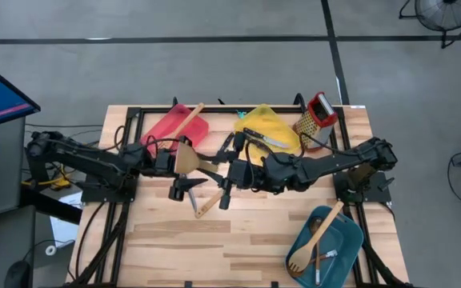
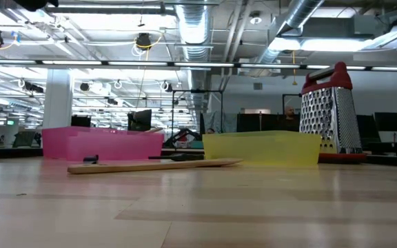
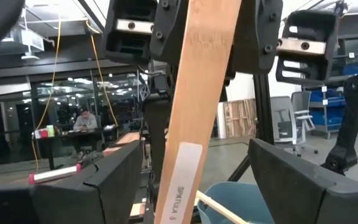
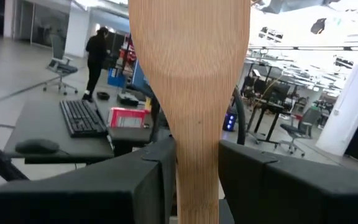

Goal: Pick & Place Kitchen Items
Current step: Put the wooden spatula into the red bin

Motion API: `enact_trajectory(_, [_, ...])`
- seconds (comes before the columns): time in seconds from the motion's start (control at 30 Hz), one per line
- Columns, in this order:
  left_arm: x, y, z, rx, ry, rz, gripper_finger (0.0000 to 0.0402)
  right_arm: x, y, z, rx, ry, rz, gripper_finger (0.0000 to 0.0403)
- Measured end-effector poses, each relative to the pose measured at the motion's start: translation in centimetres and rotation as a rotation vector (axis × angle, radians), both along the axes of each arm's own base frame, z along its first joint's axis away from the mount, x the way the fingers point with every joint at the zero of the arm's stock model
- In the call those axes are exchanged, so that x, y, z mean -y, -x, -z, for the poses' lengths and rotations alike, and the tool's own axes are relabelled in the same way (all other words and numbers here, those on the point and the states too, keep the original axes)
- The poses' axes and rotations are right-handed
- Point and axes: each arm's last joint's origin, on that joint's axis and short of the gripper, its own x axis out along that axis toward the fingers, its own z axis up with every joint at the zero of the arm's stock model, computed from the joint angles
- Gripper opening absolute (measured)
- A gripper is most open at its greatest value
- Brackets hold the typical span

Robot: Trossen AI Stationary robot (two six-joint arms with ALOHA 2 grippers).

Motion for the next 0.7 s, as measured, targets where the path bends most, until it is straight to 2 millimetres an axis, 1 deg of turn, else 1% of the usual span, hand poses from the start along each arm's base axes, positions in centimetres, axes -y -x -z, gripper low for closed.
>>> enact_trajectory(0.13, [0.03, -0.2, 0.19, -0.008, 0.0, 0.0, 0.0278, 0.03, 0.16, -0.31, 0.015, -0.003, -0.009, 0.0098])
enact_trajectory(0.27, [0.03, -0.19, 0.14, -0.003, 0.0, 0.0, 0.0278, -0.1, 0.1, -0.24, 0.014, -0.004, -0.054, 0.0098])
enact_trajectory(0.43, [0.02, -0.18, 0.13, -0.002, 0.001, -0.001, 0.0275, -0.07, 0.08, -0.24, 0.016, -0.009, -0.064, 0.0098])
enact_trajectory(0.53, [-0.06, -0.19, 0.13, -0.001, 0.003, -0.008, 0.0255, -0.13, 0.07, -0.26, 0.02, -0.015, -0.091, 0.0098])
enact_trajectory(0.7, [-0.37, -0.23, 0.12, -0.002, 0.008, -0.013, 0.0198, -0.14, 0.06, -0.26, 0.021, -0.02, -0.104, 0.0098])
